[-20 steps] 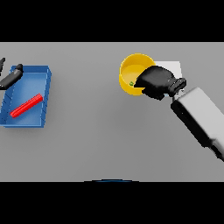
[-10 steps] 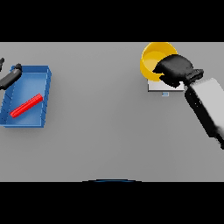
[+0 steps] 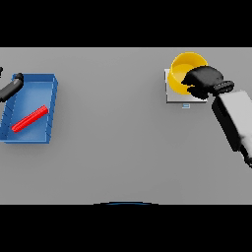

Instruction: Pick up the red beaker and tilt it to pour out 1 green nut into yellow bowl. Pick up the yellow bowl and place it on the metallic measuring scale.

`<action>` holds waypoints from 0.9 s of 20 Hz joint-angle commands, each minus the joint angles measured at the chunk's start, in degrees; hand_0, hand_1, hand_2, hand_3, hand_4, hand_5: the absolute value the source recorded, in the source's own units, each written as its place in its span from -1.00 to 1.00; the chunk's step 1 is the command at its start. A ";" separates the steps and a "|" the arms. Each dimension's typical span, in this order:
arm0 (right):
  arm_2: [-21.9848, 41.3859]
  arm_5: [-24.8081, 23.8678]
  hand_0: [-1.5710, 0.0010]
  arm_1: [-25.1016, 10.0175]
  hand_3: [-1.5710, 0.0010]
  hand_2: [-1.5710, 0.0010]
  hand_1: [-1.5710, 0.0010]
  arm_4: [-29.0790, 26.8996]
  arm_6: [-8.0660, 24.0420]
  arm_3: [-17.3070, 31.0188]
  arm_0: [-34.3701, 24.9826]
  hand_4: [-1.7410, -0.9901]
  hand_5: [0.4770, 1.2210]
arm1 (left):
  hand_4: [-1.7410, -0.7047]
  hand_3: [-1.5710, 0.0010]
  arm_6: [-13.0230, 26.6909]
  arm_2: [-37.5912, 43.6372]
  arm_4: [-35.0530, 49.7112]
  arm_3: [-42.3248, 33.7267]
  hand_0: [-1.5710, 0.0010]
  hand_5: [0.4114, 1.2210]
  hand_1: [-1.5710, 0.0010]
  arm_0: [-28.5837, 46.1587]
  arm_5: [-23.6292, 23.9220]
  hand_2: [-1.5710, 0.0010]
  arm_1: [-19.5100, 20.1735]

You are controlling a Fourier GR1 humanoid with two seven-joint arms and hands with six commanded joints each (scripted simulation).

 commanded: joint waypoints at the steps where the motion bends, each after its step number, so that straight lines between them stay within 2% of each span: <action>1: -0.30 -0.05 -0.99 0.68 -0.75 -0.79 -1.00 -0.10 -0.16 1.70 -0.45 -1.00 1.00 | 0.96 1.00 -0.14 0.21 0.28 -0.35 1.00 -0.26 1.00 0.39 0.04 1.00 0.34; 3: -0.99 0.37 -0.94 1.20 -0.83 -0.76 -1.00 -0.69 -0.71 3.39 -0.91 -1.00 1.00 | 0.95 1.00 0.06 0.18 0.31 -0.02 1.00 -0.26 1.00 -0.12 -0.22 1.00 0.02; 5: -1.26 0.68 -0.80 1.29 -0.89 -0.74 -1.00 -0.66 -1.37 4.68 -1.60 -1.00 1.00 | 0.96 1.00 -0.07 -0.28 0.03 0.00 1.00 -0.26 1.00 -0.20 -0.40 1.00 -0.37; 6: -1.35 1.00 -0.79 1.26 -0.82 -0.75 -1.00 -0.69 -1.88 5.19 -1.84 -1.00 1.00 | 0.96 1.00 -0.34 -0.27 0.04 0.13 1.00 -0.25 1.00 0.14 -0.23 1.00 -0.46; 7: -1.40 1.41 -0.78 1.38 -0.74 -0.76 -1.00 -0.66 -0.93 4.69 -1.73 -1.00 1.00 | 0.96 1.00 0.11 -0.17 0.02 0.37 1.00 -0.25 1.00 -0.19 -0.41 1.00 -0.22; 8: -1.61 1.36 -0.70 1.21 -0.53 -0.81 -0.86 -0.72 -1.63 4.98 -1.73 -1.00 1.00 | 0.95 1.00 0.10 -0.04 0.14 0.81 1.00 -0.25 1.00 -0.56 -0.59 1.00 -0.47; 9: -2.07 1.40 -0.44 1.08 -0.35 -0.69 -0.68 -1.12 -2.24 4.78 -1.35 -0.89 1.00 | 0.95 1.00 0.35 -0.16 0.04 0.80 1.00 -0.24 1.00 -0.73 -0.40 1.00 -0.69; 11: -2.54 2.42 0.08 1.27 -0.06 -0.33 -0.25 -1.59 -0.81 4.64 -1.33 -0.68 0.60 | 0.94 1.00 -0.79 -0.17 0.01 1.05 1.00 -0.22 1.00 -0.41 -0.76 1.00 -0.80; 13: -2.39 3.89 0.41 0.42 0.15 -0.02 0.10 -1.54 -0.65 4.72 -1.16 -0.53 0.33 | 0.95 1.00 -0.54 -0.28 -0.25 1.46 1.00 -0.23 1.00 -1.23 -0.80 1.00 -1.26; 16: -1.51 4.38 0.70 0.42 0.33 0.34 0.52 -0.69 -0.81 5.20 -1.58 -0.36 0.08 | 0.96 1.00 -0.16 -0.35 -0.10 1.12 1.00 -0.27 1.00 -0.80 -0.47 1.00 -1.28; 18: -0.85 3.68 0.81 0.61 0.43 0.52 0.69 -0.12 -1.74 5.01 -1.62 -0.28 -0.02 | 0.97 1.00 -0.22 -0.26 -0.02 1.26 1.00 -0.28 1.00 -0.88 -0.55 1.00 -1.31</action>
